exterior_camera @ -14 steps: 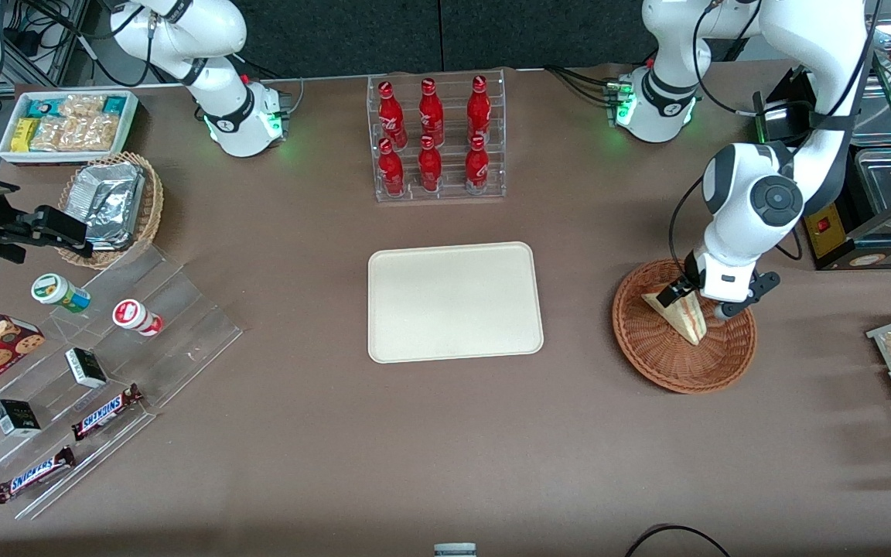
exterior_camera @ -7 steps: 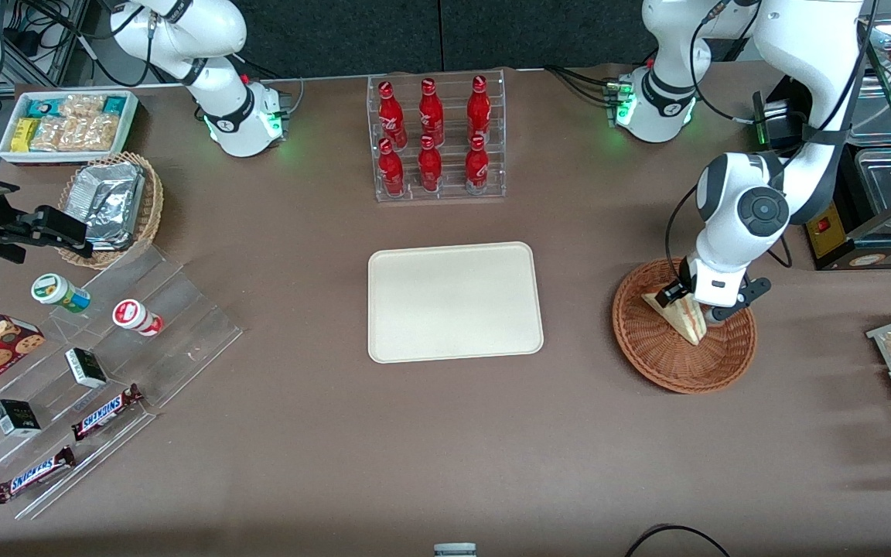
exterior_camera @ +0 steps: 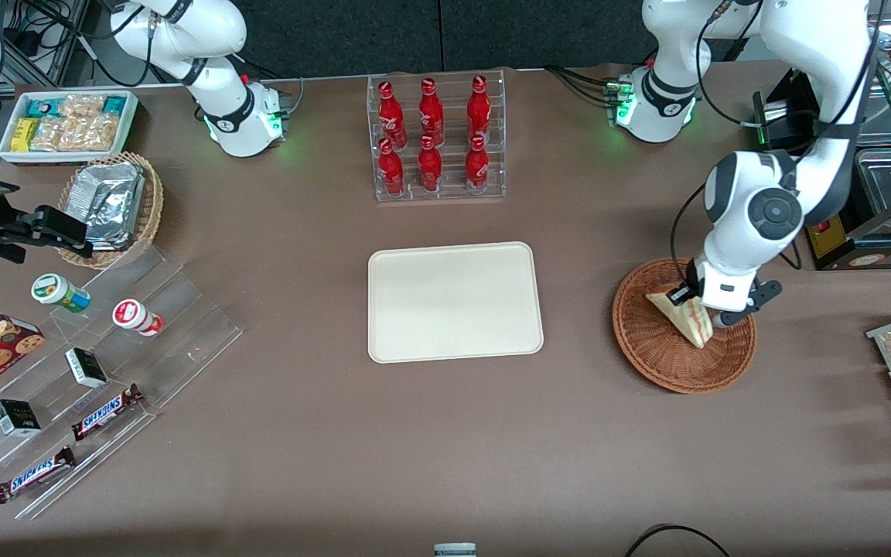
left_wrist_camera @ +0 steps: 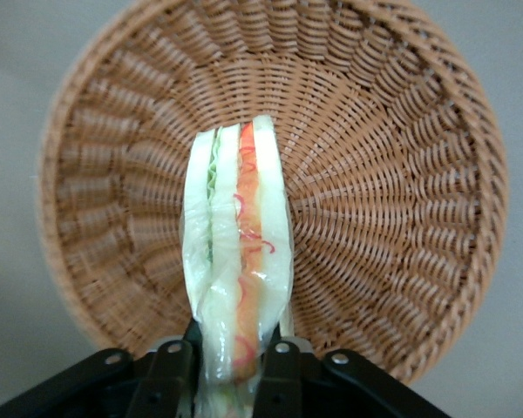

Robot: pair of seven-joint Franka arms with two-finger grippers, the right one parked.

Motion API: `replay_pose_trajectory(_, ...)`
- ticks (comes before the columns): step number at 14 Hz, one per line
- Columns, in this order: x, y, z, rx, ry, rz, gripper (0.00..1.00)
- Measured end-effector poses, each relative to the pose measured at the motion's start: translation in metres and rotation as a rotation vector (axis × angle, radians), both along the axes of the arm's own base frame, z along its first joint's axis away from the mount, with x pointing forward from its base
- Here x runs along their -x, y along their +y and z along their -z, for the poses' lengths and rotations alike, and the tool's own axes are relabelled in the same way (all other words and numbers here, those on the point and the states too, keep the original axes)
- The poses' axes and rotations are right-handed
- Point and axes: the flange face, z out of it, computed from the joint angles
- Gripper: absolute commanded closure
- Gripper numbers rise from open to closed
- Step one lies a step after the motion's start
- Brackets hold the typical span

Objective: Place sandwich from basket to tray
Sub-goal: 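Lift the sandwich and carry it over the white tray, then lower the held sandwich upright onto the white tray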

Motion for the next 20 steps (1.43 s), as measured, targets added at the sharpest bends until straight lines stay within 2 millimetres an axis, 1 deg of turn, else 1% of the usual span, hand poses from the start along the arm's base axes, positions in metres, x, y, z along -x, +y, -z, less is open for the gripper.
replay_pose_trajectory(1,-0.008,-0.008,-0.023,-0.012,0.034,0.01,1.0)
replay_pose_trajectory(2,-0.016,-0.021,-0.047,-0.02,0.055,0.027,1.0)
replay_pose_trajectory(4,-0.024,-0.056,-0.09,-0.031,0.072,0.078,1.0)
replay_pose_trajectory(5,-0.023,-0.075,-0.102,-0.034,0.075,0.11,1.0)
replay_pose_trajectory(6,-0.019,-0.098,-0.109,-0.034,0.07,0.149,1.0)
replay_pose_trajectory(7,-0.012,-0.124,-0.111,-0.032,0.065,0.193,1.0)
replay_pose_trajectory(9,0.003,-0.177,-0.111,-0.011,0.063,0.274,1.0)
replay_pose_trajectory(11,0.011,-0.23,-0.111,0.031,0.065,0.345,1.0)
replay_pose_trajectory(14,0.017,-0.303,-0.096,0.069,0.074,0.43,1.0)
replay_pose_trajectory(16,0.022,-0.344,-0.078,0.076,0.085,0.479,1.0)
replay_pose_trajectory(20,0.04,-0.408,-0.02,0.067,0.122,0.544,1.0)
